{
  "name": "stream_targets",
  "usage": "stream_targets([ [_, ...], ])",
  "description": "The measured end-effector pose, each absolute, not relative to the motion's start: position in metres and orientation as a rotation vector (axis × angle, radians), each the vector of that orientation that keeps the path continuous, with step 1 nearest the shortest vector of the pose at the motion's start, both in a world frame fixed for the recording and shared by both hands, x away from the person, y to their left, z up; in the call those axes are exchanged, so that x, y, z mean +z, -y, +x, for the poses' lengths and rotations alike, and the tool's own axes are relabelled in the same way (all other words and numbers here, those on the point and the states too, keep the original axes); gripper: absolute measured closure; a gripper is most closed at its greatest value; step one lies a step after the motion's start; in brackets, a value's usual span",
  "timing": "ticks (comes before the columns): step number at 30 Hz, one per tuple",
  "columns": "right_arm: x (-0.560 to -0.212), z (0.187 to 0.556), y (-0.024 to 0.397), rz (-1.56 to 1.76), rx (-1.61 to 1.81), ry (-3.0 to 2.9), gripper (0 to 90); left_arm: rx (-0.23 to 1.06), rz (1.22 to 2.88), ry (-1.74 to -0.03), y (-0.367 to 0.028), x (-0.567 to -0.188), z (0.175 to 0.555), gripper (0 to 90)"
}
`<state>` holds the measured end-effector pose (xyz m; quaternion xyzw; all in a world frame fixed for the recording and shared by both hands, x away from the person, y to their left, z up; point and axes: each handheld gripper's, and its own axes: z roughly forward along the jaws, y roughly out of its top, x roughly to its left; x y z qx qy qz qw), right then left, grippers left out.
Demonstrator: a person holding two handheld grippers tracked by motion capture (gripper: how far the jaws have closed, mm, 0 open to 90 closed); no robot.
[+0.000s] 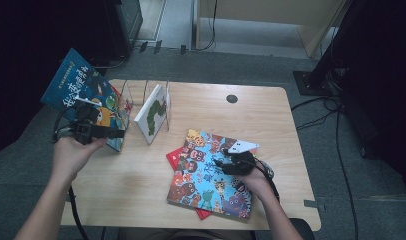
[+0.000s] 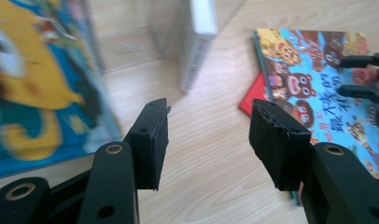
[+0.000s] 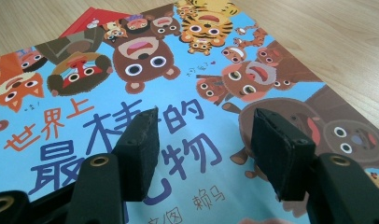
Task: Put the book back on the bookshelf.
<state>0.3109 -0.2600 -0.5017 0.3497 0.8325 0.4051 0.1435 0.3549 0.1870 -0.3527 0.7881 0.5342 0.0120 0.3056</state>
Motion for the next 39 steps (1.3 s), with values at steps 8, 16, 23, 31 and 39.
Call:
stream_targets([
  [8,-0.502,0.311,0.259,1.013,1.159,-2.41,42.5,-0.028,2.12,-1.398,-0.169,-0.386,0.355,47.8],
  [16,-0.502,0.311,0.259,1.019,1.156,-2.41,42.7,-0.087,2.147,-1.394,-0.155,-0.413,0.356,47.9],
  [23,-0.502,0.31,0.258,1.007,1.15,-2.409,43.0,-0.134,2.164,-1.374,-0.139,-0.431,0.353,47.8],
  [31,-0.503,0.305,0.261,0.999,1.15,-2.409,43.2,-0.158,2.224,-1.342,-0.112,-0.451,0.353,44.1],
  [39,-0.506,0.293,0.273,1.005,1.174,-2.376,44.3,-0.21,2.219,-1.271,-0.088,-0.458,0.357,43.9],
])
